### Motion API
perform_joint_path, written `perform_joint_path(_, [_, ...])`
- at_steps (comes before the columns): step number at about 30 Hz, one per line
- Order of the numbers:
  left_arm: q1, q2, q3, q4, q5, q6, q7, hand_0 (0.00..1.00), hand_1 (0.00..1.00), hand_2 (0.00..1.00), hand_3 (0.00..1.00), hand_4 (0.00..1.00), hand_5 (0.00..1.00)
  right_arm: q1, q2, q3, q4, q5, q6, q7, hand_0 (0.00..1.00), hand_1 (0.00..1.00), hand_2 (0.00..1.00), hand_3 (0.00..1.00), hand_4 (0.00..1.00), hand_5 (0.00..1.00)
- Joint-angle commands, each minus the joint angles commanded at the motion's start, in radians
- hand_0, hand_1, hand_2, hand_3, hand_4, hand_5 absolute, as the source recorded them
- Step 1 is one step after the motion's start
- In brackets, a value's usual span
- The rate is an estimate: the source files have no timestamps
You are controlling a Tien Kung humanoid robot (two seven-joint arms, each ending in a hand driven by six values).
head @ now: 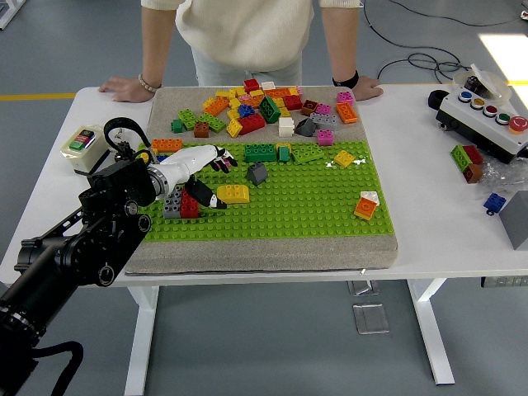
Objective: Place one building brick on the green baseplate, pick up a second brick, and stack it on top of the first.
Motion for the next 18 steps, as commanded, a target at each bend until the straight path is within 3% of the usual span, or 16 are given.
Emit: perform_joint_path(18, [0.002,-0.023,0.015,0.028,0.001,0.039,-0.007,0.8,0.735,0.66,0.732,0.97,0.123,0.001,0.0,0.001,0.0,0.003,0.0,0.001,0.758,0.685,0.733,0.754,0.998,0.506])
